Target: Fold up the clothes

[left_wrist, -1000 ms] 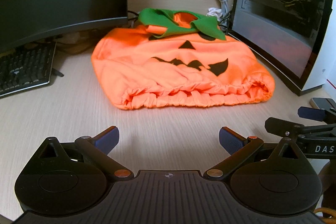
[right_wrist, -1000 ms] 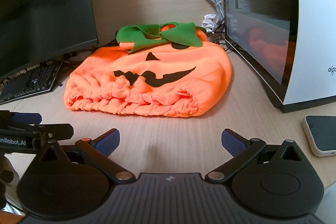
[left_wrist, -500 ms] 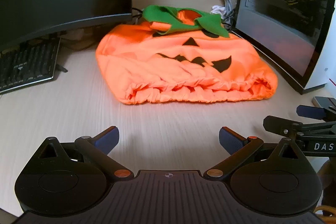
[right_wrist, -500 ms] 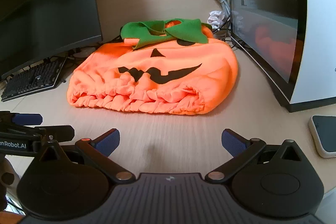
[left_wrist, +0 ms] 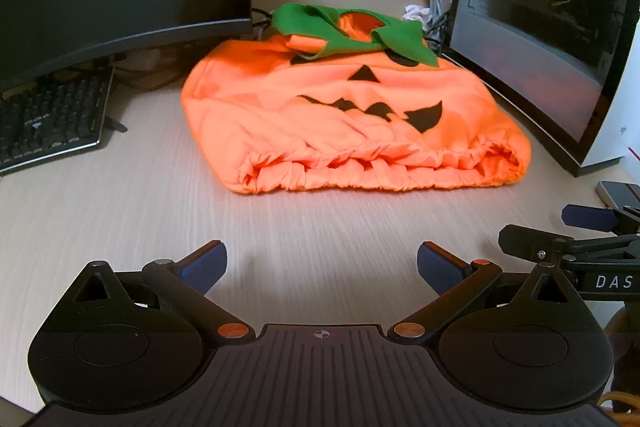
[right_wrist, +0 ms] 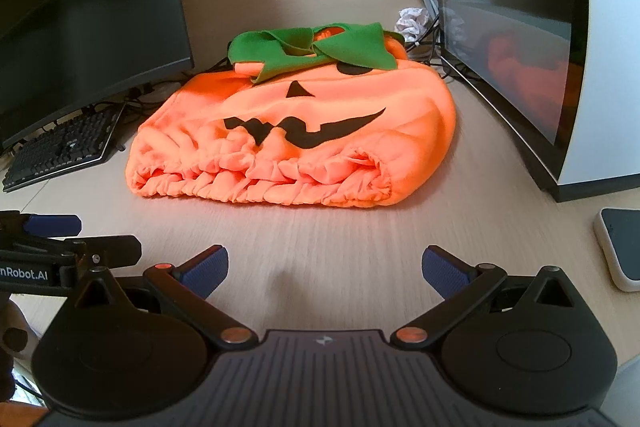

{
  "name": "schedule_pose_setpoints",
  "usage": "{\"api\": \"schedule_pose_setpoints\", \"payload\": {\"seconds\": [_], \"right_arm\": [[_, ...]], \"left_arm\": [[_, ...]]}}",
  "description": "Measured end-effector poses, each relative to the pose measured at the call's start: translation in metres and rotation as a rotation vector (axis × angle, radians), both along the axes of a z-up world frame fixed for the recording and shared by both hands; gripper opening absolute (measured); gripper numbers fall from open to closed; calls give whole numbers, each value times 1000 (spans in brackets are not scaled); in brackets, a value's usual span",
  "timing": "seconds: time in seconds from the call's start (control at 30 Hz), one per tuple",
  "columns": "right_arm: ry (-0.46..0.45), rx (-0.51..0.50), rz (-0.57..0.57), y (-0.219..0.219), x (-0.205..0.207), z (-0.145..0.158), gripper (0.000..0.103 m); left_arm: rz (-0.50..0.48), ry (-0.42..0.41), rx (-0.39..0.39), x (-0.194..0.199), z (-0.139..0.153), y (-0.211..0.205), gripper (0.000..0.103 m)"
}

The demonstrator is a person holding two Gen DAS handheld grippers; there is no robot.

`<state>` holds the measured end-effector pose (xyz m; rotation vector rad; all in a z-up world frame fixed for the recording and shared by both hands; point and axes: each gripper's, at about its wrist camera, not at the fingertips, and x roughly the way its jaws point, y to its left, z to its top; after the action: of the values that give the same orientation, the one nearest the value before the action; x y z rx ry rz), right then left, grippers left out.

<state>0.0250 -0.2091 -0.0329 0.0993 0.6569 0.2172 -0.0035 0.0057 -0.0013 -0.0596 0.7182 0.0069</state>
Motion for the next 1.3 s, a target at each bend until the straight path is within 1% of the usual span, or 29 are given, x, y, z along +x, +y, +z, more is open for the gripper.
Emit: {"api": "schedule_pose_setpoints", "payload": {"seconds": [1.0,1.3], "right_arm": [[18,1,-8,0,1,-3,103],[21,-1,-10,0,3,-3,103]], "left_arm": [[2,14,-9,3,-2,1,103],[24,27,-9,4,-4,3,103]]}}
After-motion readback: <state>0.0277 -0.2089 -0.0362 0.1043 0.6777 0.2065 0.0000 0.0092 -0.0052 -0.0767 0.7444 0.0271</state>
